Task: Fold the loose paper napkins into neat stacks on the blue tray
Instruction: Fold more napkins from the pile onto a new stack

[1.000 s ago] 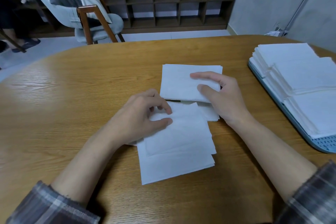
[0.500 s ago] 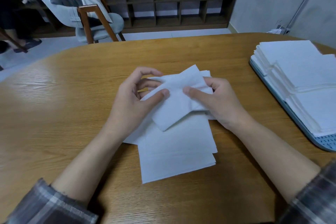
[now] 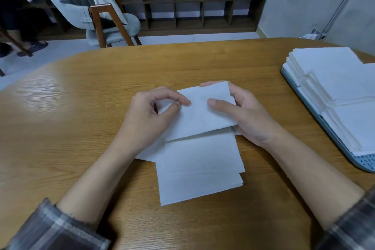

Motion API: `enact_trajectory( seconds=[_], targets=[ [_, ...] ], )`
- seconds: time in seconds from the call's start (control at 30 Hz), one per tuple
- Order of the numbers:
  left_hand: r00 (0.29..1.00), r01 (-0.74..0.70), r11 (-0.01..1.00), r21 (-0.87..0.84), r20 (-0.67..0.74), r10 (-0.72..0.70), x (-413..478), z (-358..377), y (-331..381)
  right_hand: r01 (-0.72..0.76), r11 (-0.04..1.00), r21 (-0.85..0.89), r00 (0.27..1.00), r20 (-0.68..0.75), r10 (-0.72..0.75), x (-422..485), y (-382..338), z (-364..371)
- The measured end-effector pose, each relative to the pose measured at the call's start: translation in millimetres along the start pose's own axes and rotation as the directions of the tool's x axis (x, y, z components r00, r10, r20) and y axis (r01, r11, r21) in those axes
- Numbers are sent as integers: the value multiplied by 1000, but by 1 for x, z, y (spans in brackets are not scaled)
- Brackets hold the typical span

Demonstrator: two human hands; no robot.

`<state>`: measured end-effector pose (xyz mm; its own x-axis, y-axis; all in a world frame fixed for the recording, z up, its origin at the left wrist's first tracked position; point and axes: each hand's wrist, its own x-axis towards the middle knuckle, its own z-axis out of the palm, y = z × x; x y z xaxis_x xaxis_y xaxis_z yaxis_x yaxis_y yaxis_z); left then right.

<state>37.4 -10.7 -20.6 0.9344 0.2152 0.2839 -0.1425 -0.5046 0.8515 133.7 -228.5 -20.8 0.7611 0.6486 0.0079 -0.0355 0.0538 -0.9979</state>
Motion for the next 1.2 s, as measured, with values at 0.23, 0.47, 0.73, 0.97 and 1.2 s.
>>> enact_trajectory(
  seconds=[0.23,0.47,0.73,0.97,1.2],
  targets=[
    [1000,-31,999,30,-3,31,1,-1,-1,11,997,-80,1000,-15,-13,-2,1,2],
    [986,-100,987,126,-121,116,2,2,-5,83,995,-59,996,-30,-85,-2,-2,7],
    [980,201,906,-373,86,-182,2,1,7,117,987,111,993,-29,-114,0,-4,0],
    [997,74,981,-180,4,-74,3,3,-9,115,992,46,992,45,-117,0,-1,-2],
    [994,-105,991,85,3,105,-2,10,-5,145,957,-250,969,-162,-189,6,8,-10]
  ],
)
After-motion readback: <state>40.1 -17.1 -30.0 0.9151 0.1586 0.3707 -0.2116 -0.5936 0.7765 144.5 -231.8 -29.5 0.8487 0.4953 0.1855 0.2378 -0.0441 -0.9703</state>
